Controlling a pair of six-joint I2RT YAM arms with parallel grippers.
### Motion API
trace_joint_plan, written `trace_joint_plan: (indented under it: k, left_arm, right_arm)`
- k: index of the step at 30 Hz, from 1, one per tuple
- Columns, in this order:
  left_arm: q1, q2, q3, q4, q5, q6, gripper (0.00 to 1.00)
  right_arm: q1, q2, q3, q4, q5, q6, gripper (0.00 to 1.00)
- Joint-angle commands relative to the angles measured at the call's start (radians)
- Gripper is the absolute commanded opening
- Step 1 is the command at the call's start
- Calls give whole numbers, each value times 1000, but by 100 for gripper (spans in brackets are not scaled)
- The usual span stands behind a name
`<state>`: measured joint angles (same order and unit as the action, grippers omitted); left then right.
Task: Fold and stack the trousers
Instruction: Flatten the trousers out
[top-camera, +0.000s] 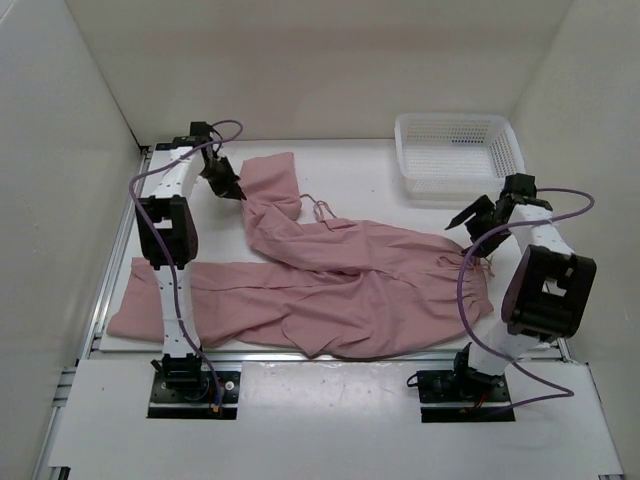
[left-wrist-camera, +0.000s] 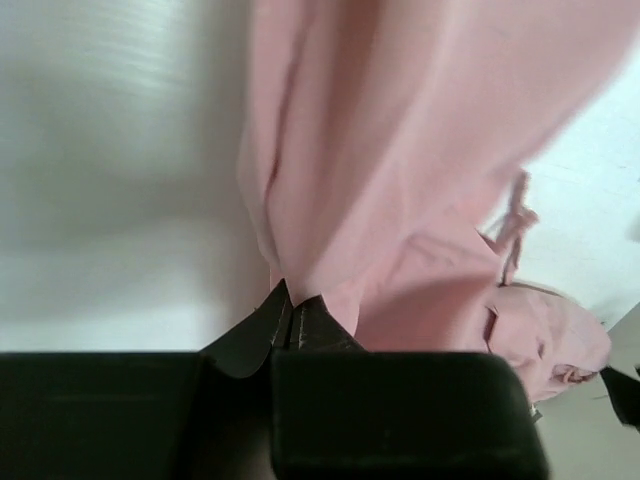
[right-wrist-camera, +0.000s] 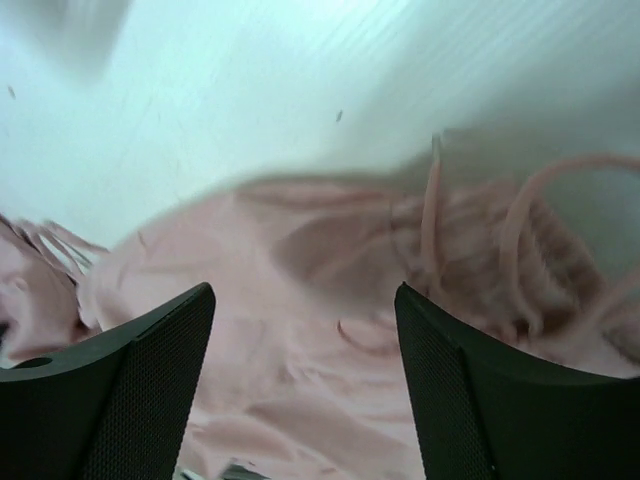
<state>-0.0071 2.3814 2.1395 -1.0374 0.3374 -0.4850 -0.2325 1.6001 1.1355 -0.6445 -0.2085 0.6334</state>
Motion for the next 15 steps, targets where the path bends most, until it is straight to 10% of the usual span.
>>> trace_joint_plan:
  k: [1,5,8,12,15]
  left_arm:
    - [21,-162,-33,17,3,23,10]
    - [30,-203,-55,17,3,42,10]
    - [48,-224,-55,8,-6,42,10]
    - [58,-225,2,-18,3,42,10]
    - [67,-225,143,-64,14,33,10]
  right_arm:
    - [-51,81,32,94,-92,77,77]
    - [-83,208,35,149,-101,89,71]
    - [-83,270,44,149,-117,89,54]
    - [-83,241,81,149,-127,89,4]
    - [-83,123,110,137,-88,89,0]
